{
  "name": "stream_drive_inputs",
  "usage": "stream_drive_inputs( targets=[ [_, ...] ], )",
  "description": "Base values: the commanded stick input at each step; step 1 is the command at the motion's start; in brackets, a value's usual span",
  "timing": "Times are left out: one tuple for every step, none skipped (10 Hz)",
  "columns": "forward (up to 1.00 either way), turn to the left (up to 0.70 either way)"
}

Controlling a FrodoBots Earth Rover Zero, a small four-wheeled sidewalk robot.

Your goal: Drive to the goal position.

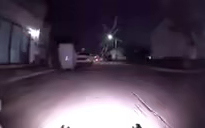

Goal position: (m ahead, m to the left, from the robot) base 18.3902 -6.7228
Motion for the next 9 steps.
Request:
stream_drive_inputs(
  targets=[
    [0.85, 0.00],
    [0.85, 0.00],
    [0.85, 0.00],
    [0.85, 0.00],
    [0.85, 0.00],
    [0.85, 0.00],
    [0.85, 0.00],
    [0.85, 0.00],
    [0.85, 0.00]
  ],
)
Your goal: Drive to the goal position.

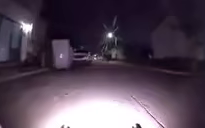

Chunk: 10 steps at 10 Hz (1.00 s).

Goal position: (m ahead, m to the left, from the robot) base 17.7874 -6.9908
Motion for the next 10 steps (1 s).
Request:
stream_drive_inputs(
  targets=[
    [0.85, 0.00],
    [0.85, 0.00],
    [0.85, 0.00],
    [0.85, 0.00],
    [0.85, 0.00],
    [0.85, 0.00],
    [0.85, 0.00],
    [0.85, 0.00],
    [0.85, 0.00],
    [0.85, 0.00]
  ],
)
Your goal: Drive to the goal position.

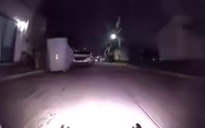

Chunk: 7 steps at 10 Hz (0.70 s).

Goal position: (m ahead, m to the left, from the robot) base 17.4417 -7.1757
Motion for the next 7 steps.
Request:
stream_drive_inputs(
  targets=[
    [0.85, 0.00],
    [0.85, 0.00],
    [0.85, 0.00],
    [0.85, 0.00],
    [0.85, -0.02],
    [0.85, -0.16],
    [0.85, -0.28]
  ],
)
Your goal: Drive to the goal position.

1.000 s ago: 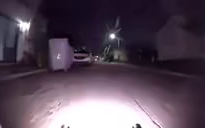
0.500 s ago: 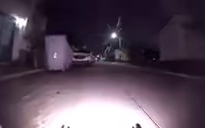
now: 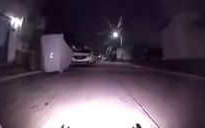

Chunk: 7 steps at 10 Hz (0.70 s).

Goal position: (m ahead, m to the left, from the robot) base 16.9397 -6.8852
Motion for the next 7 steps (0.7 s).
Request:
stream_drive_inputs(
  targets=[
    [0.85, 0.00],
    [0.85, 0.00],
    [0.85, 0.00],
    [0.85, 0.00],
    [0.85, 0.00],
    [0.85, 0.00],
    [0.85, 0.00]
  ],
)
